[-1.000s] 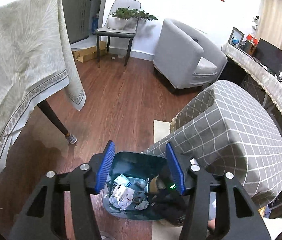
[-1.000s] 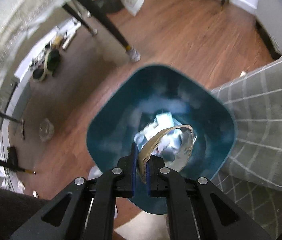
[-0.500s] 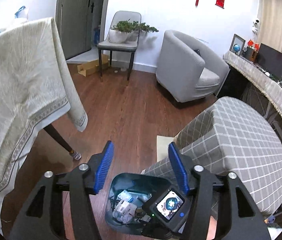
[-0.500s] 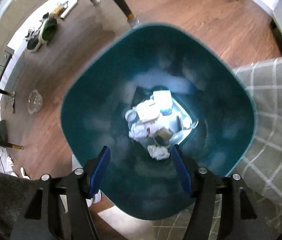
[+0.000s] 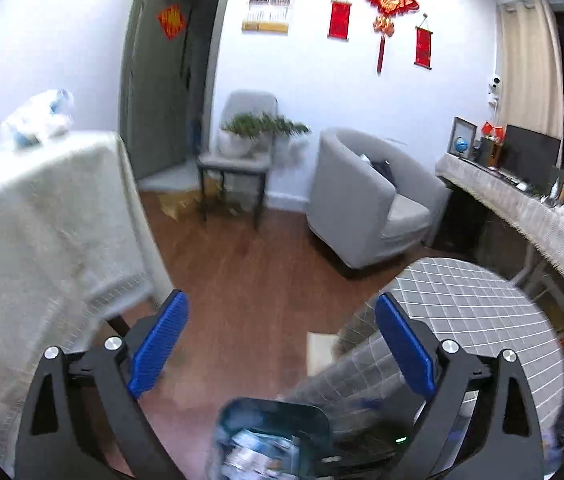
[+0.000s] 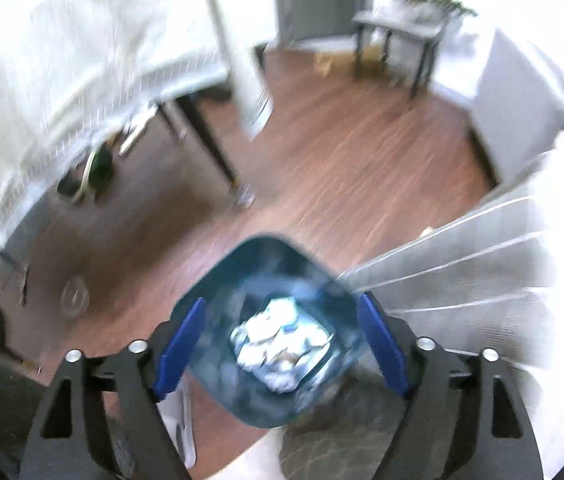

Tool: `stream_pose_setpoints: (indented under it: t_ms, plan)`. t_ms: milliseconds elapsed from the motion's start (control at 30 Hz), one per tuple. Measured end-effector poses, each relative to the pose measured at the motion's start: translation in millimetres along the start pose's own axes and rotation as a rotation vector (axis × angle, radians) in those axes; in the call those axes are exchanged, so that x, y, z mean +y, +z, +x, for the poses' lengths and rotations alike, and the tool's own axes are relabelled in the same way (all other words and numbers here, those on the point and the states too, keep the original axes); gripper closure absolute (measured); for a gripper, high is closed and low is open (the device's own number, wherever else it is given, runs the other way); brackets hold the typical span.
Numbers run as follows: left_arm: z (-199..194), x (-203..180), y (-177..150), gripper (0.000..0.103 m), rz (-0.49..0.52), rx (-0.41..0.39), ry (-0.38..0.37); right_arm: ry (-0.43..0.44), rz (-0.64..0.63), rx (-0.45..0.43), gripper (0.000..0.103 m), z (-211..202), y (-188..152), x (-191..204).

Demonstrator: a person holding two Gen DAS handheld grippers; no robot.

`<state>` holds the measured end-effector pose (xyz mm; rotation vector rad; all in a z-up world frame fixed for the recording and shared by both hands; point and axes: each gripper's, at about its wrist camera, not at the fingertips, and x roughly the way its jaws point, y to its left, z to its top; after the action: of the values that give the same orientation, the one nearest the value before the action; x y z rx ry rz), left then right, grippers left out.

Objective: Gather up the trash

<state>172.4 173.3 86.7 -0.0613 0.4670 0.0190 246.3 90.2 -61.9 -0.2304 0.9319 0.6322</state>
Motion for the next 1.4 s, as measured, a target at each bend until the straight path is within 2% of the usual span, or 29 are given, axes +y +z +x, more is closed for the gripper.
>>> stream_pose_setpoints:
  t_ms: [67,233,367,567,700,800,933,1067,1167,1233,1400]
  plan:
    - [-8,-11,-5,0.007,0.07,-0.003,0.066,-0.073,0.009,-0.06,0.012,-33,-1,-7]
    - [-39,-11,-13,0.005,0.002,-0.015,0.054,-0.149,0.022,-0.17,0.007,-99,-15,-18]
    - [-64,-18,-25,0.004,0.001,-0.027,0.094,-0.203,0.042,-0.245,0.004,-151,-34,-33]
    - [-84,-34,-54,0.004,0.006,-0.012,0.106,-0.275,0.105,-0.336,0.004,-217,-79,-52]
    - [-97,-44,-75,0.004,0.024,-0.017,0.117,-0.371,0.091,-0.4,0.004,-250,-120,-58]
    - [-110,-50,-89,0.004,0.037,-0.026,0.114,-0.419,0.093,-0.425,0.004,-268,-144,-61]
    - [-128,-54,-110,0.003,0.032,-0.046,0.114,-0.409,0.175,-0.47,0.004,-283,-173,-68]
    - [-138,-58,-141,0.003,0.049,-0.023,0.143,-0.396,0.218,-0.536,0.004,-300,-206,-65]
    - [-140,-55,-153,0.003,0.039,-0.011,0.156,-0.4,0.208,-0.566,0.004,-306,-218,-60]
    - [-146,-53,-152,0.003,0.033,-0.029,0.161,-0.418,0.215,-0.566,0.004,-304,-224,-62]
    - [-148,-54,-160,0.003,0.029,-0.011,0.143,-0.388,0.253,-0.574,0.003,-303,-229,-68]
